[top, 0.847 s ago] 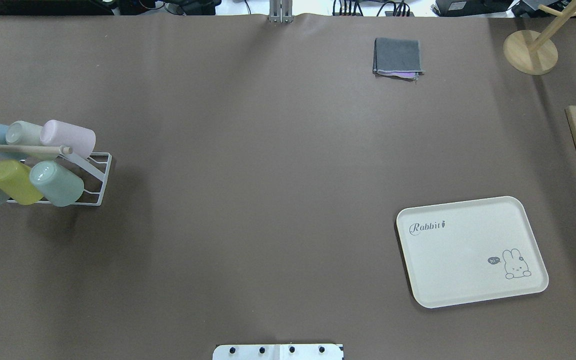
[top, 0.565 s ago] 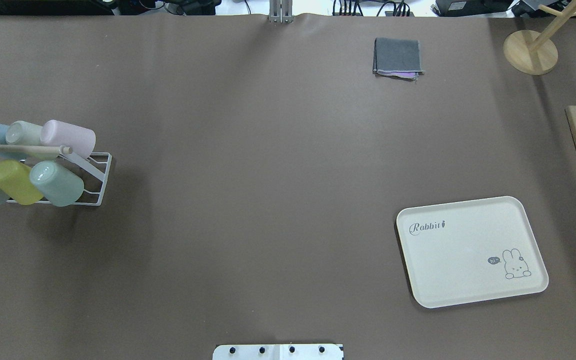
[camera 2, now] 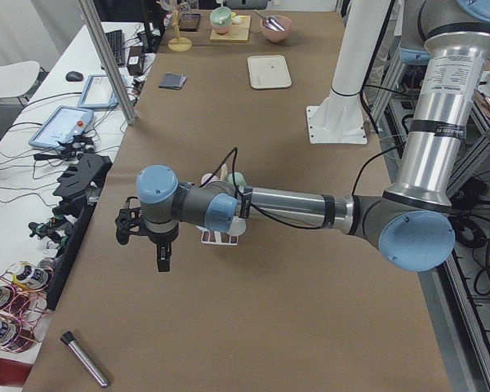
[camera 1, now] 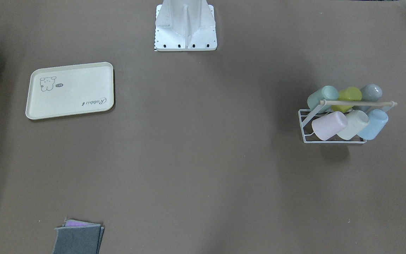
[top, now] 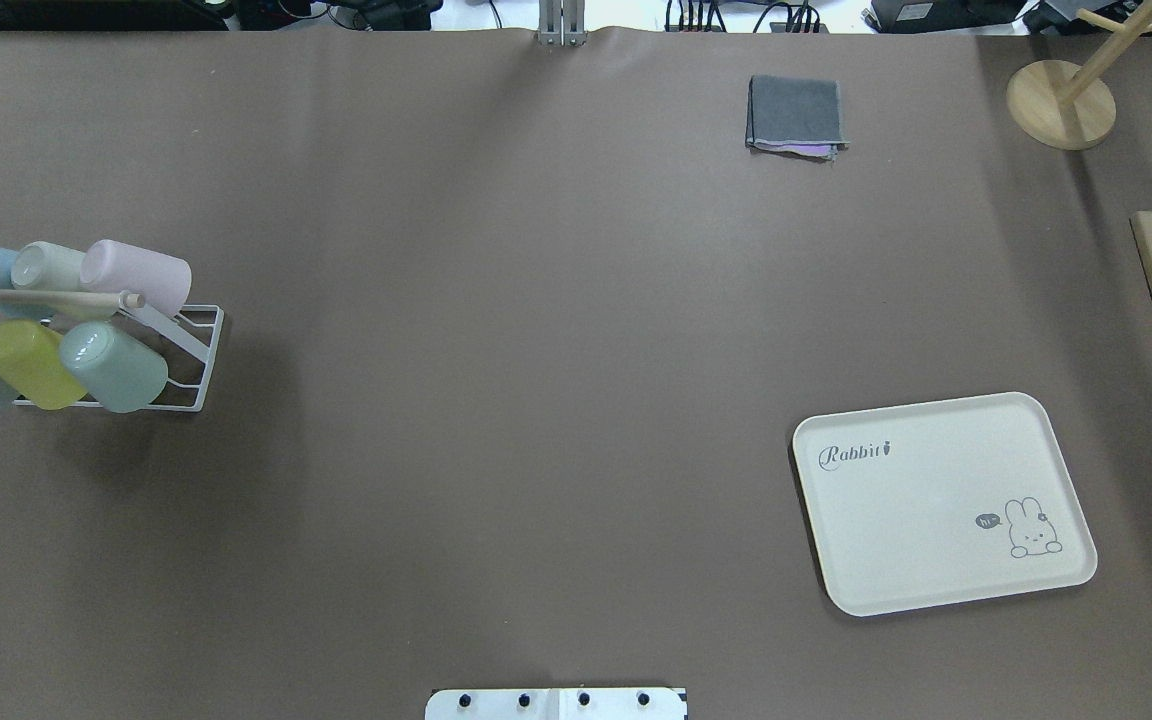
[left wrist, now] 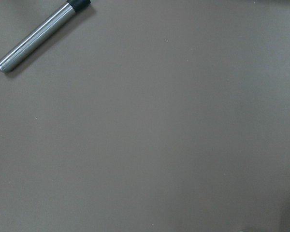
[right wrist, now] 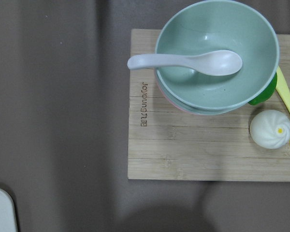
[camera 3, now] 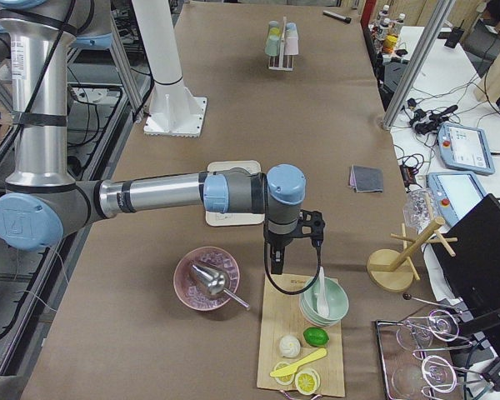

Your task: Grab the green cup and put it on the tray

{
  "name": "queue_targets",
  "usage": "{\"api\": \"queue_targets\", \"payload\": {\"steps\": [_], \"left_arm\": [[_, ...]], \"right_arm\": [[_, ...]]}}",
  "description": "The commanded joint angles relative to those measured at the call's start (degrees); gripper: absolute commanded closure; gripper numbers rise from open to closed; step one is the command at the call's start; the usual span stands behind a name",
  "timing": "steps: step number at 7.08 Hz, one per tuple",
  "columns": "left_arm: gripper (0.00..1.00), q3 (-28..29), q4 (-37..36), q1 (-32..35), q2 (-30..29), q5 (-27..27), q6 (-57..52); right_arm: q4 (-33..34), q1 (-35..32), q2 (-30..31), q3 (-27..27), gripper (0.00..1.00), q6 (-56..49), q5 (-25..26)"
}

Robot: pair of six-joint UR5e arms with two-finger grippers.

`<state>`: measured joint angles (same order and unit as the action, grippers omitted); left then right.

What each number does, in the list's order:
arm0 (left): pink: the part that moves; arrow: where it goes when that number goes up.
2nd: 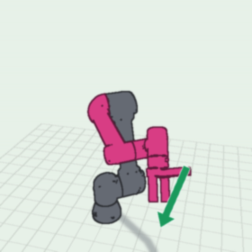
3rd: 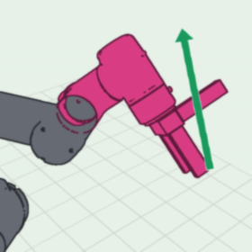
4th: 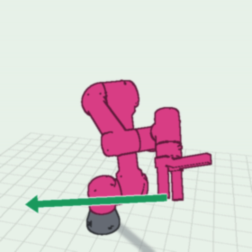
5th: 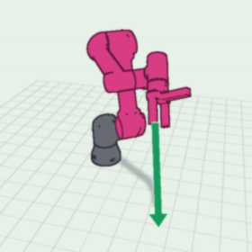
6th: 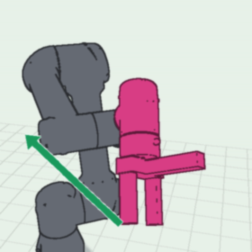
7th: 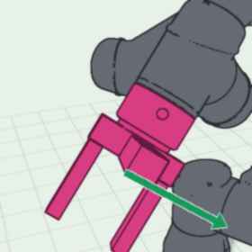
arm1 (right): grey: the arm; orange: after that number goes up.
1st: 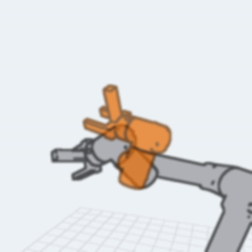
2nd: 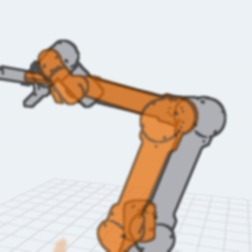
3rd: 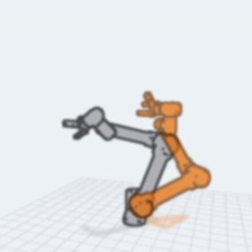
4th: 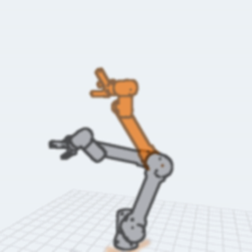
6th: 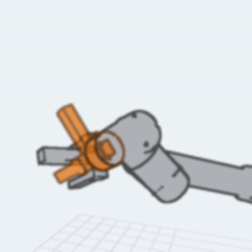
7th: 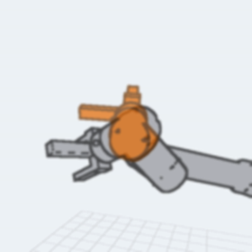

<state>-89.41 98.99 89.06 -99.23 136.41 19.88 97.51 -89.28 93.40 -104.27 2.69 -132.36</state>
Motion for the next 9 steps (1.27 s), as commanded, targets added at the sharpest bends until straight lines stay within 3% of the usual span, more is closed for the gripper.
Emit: {"api": "queue_targets", "payload": {"steps": [1,3,4,5,6,7,9], "left_arm": [[0.02,-9.1,0.5,-0.6,5.2,3.4,0.3],[0.02,-15.4,8.6,-2.0,11.2,3.8,0.6],[0.02,-18.9,16.0,-4.2,15.6,3.4,4.1],[0.02,-21.0,28.9,-8.2,21.1,2.8,12.1],[0.02,-21.2,43.2,-13.0,26.6,-2.2,20.8],[0.02,-21.5,50.7,-16.8,30.3,-4.9,25.2],[0.02,-22.2,55.3,-17.6,33.4,-5.4,26.8]], "right_arm": [[0.5,0.3,-0.5,-1.5,0.00,0.3,-1.1],[-0.2,6.8,-0.9,-3.0,0.03,12.2,-2.1],[-0.2,11.1,-1.5,-4.3,0.01,15.3,0.2],[-0.2,14.1,-2.3,-4.2,0.01,16.5,2.4],[-1.7,16.2,-2.3,-4.3,0.01,19.6,2.5],[-4.1,18.0,-2.0,-4.0,0.01,21.3,2.4],[-4.4,20.6,-1.5,-4.1,0.01,21.7,2.0]]}}
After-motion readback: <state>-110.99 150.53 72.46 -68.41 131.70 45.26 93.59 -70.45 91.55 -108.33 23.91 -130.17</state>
